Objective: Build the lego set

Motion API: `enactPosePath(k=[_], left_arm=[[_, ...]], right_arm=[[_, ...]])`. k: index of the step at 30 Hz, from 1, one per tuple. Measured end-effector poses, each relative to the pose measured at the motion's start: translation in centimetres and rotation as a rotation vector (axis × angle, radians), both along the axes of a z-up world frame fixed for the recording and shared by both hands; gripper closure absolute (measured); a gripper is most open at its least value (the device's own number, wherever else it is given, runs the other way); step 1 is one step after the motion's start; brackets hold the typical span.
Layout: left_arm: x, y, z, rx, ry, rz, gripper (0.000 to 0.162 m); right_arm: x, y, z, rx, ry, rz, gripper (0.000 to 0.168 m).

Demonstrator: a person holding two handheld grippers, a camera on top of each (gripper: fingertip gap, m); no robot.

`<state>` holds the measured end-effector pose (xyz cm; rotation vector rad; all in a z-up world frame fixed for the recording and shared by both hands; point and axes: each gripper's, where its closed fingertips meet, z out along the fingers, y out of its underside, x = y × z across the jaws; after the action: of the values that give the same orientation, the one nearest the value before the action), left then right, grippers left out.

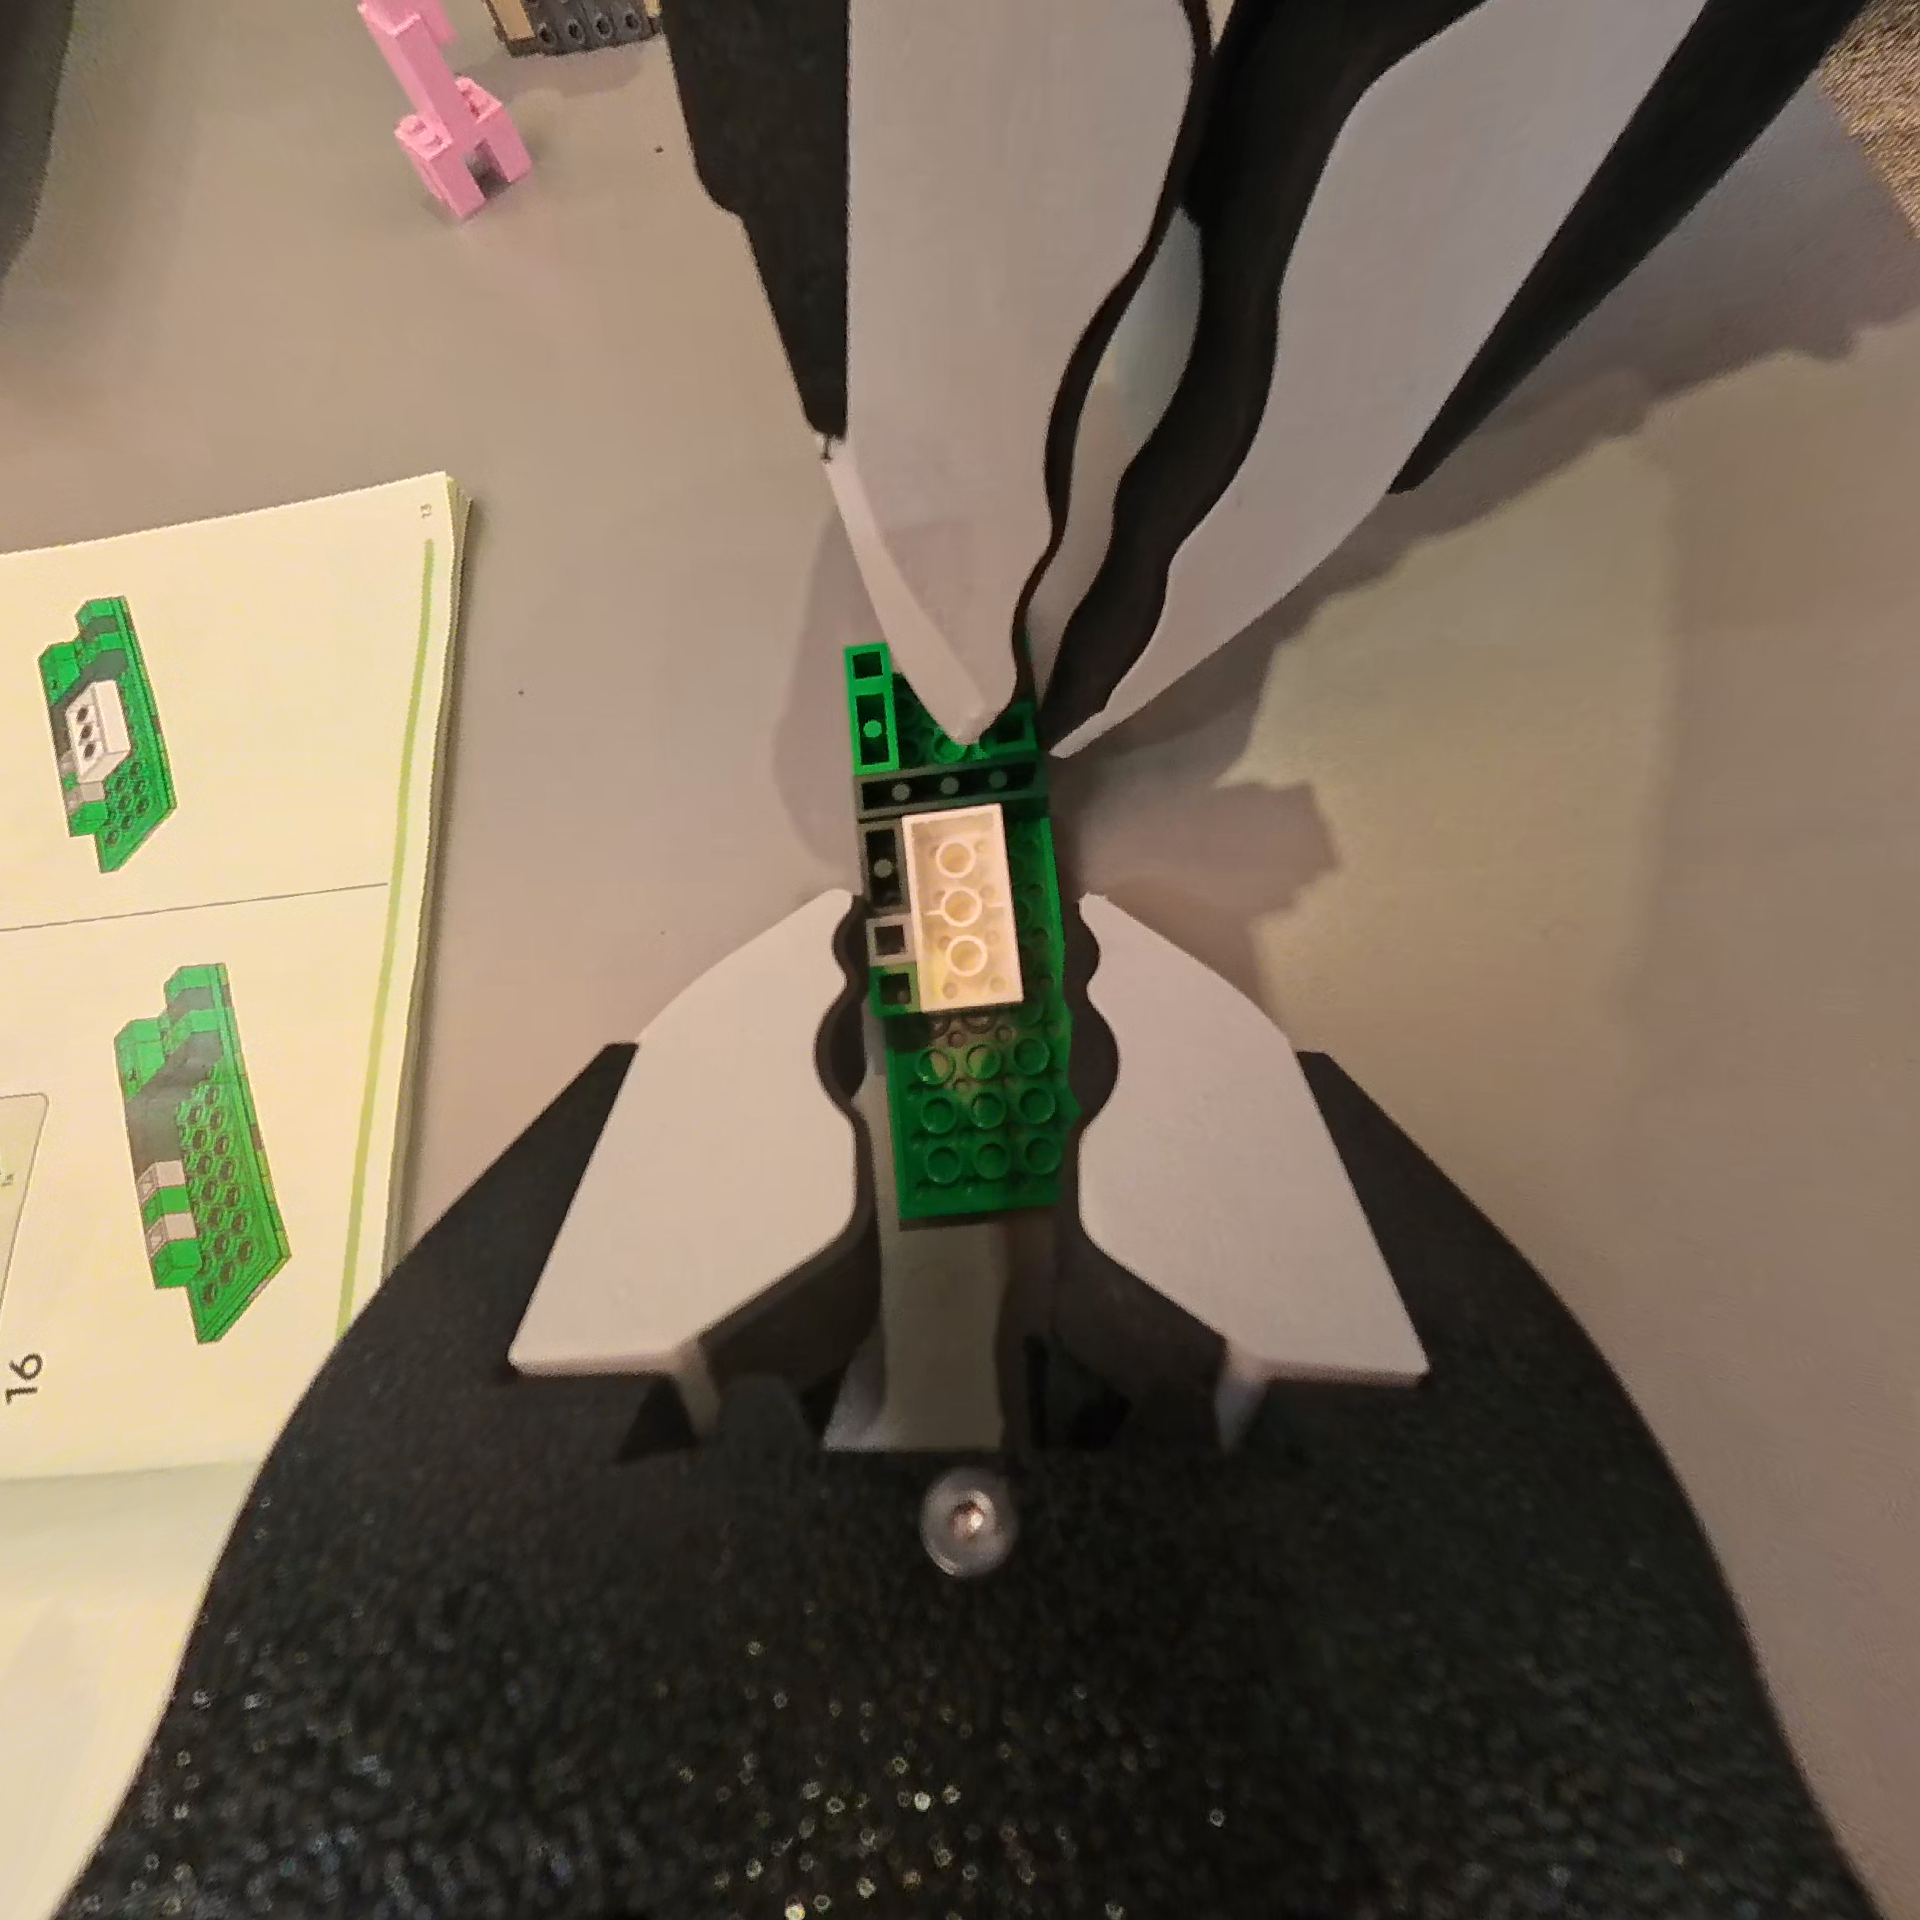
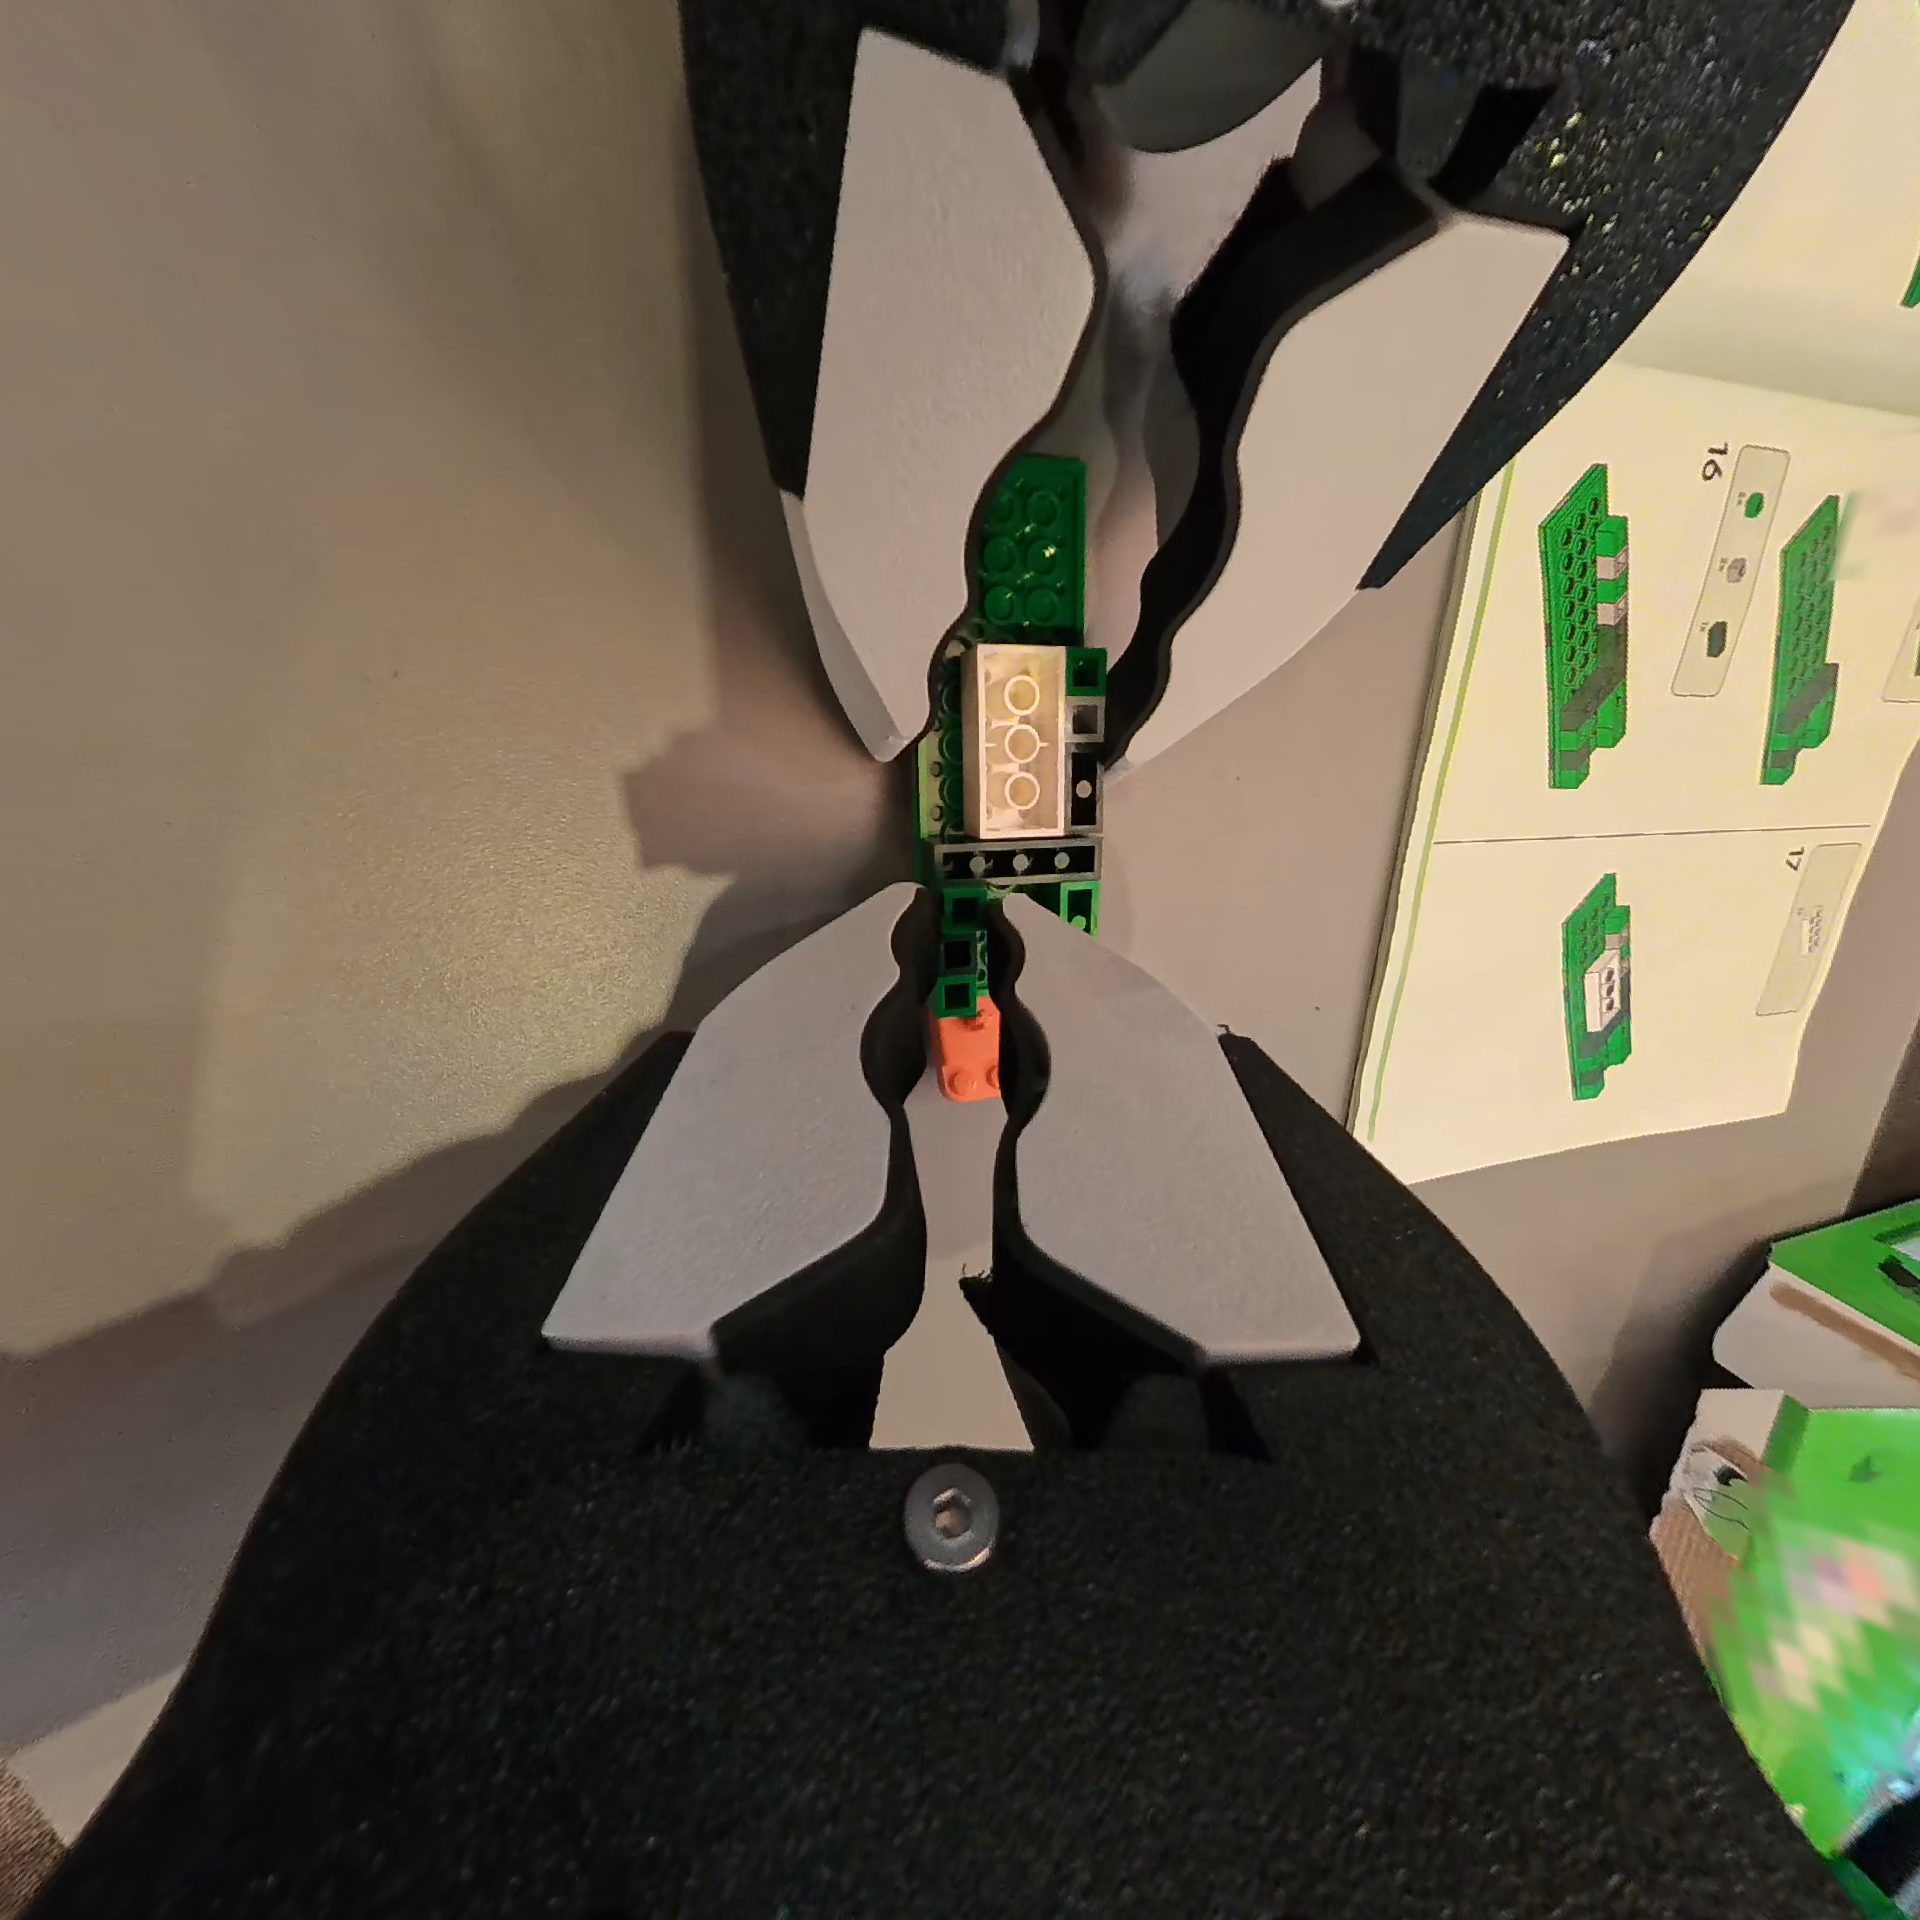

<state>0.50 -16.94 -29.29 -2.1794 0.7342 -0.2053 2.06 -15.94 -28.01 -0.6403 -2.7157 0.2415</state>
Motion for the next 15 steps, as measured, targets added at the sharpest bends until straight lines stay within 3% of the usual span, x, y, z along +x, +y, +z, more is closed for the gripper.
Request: enactPosePath(k=[15], left_arm=[[-0.01, 0.07, 0.01, 0.004, -0.023, 0.008, 0.126]], right_arm=[[0.19, -0.36, -0.24, -0.076, 0.026, -0.032, 0.151]])
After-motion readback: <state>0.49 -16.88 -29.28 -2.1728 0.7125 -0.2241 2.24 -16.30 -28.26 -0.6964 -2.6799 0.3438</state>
